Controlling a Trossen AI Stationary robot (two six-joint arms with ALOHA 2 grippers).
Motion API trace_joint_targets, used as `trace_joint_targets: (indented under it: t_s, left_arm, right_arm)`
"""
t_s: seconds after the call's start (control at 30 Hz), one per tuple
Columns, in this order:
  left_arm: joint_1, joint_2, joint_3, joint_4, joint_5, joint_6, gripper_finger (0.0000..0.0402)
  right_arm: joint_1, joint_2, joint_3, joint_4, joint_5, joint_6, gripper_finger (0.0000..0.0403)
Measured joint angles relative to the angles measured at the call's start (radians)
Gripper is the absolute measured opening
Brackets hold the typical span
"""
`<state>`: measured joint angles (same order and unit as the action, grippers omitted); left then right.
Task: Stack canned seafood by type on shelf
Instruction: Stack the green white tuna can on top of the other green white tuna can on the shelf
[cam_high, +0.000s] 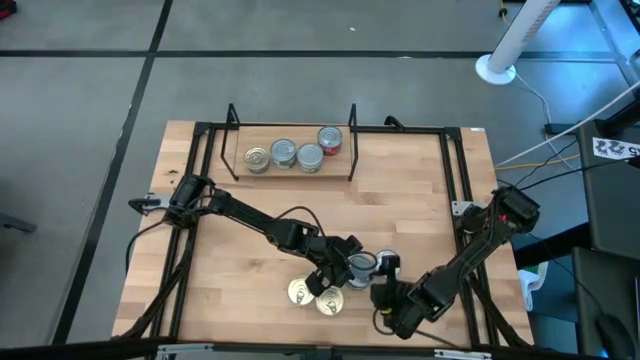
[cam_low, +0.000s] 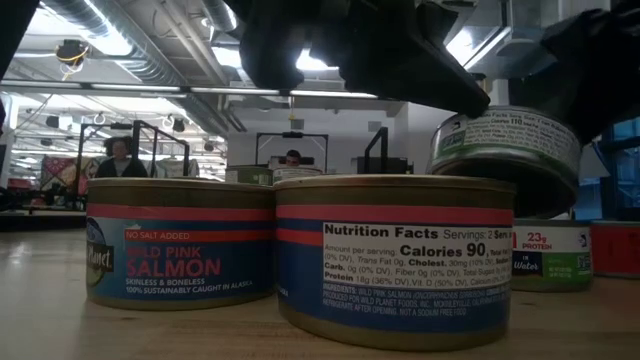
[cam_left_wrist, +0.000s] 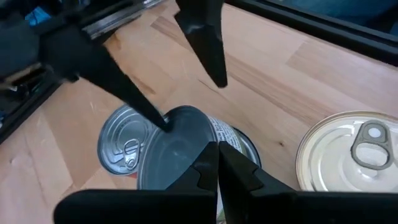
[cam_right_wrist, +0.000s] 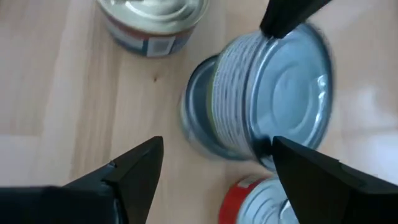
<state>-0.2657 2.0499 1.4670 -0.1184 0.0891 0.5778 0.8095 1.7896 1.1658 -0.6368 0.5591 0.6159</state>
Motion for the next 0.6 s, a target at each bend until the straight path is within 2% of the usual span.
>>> trace_joint_targets:
  t_s: [0.13, 0.6]
  left_arm:
    - [0.000, 0.000, 0.000, 0.001, 0.000, -0.004, 0.0000]
    - [0.013, 0.000, 0.000, 0.004, 0.000, -0.056, 0.0000]
  right_arm:
    - [0.029, 0.021, 0.017, -0.005, 0.123, -0.017, 0.0300]
    - [0.041, 0.055, 0.018, 0.020, 0.237, -0.059, 0.0300]
